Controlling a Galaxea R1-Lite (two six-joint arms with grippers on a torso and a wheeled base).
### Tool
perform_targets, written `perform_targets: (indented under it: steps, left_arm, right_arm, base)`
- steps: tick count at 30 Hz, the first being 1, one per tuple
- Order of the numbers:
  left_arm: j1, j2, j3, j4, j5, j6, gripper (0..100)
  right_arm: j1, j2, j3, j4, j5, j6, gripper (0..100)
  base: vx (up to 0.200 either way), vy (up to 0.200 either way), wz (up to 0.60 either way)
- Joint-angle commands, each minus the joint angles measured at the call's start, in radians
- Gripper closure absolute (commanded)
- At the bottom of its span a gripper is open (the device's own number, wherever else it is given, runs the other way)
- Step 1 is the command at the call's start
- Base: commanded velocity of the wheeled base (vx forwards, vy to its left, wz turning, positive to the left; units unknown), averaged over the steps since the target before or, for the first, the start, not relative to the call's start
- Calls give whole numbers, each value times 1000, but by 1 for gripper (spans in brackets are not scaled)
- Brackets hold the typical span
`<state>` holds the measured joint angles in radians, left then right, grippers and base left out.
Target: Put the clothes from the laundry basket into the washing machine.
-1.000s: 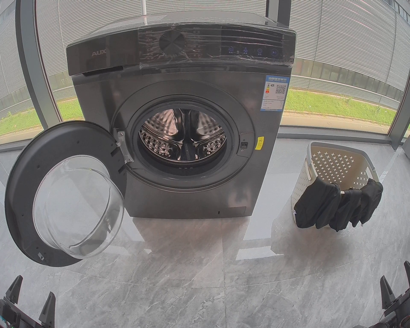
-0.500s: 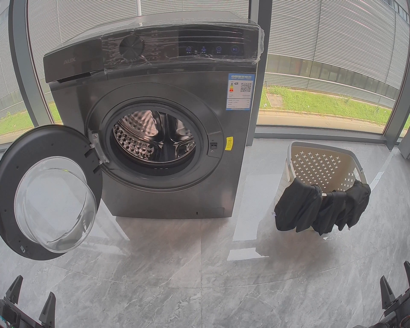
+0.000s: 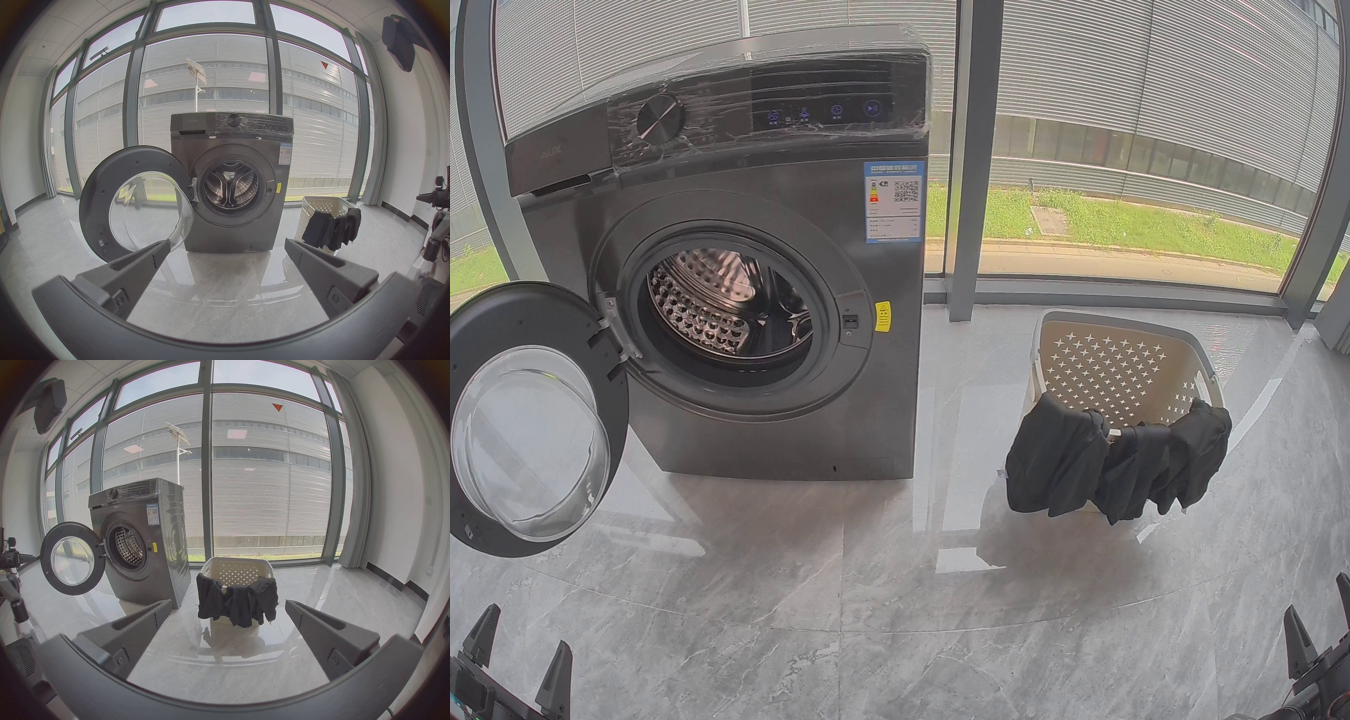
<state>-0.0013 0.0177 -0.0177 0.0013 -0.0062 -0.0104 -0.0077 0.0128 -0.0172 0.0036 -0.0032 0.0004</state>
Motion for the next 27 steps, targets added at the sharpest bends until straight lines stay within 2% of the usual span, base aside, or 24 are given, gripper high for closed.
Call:
perform_targets:
  steps: [1,7,27]
  left_arm:
    - [0,-18,18,2,0,0,0]
    - [0,-18,18,0,0,0,0]
    - [0,-18,18,2,0,-2,0]
  right_arm:
    - [0,-13,17,-1,0,1,0]
    - [0,-13,17,-1,0,1,0]
    - [0,-13,17,-1,0,1,0]
  base:
    - [0,-200,0]
    - [0,-200,0]
    - [0,0,0]
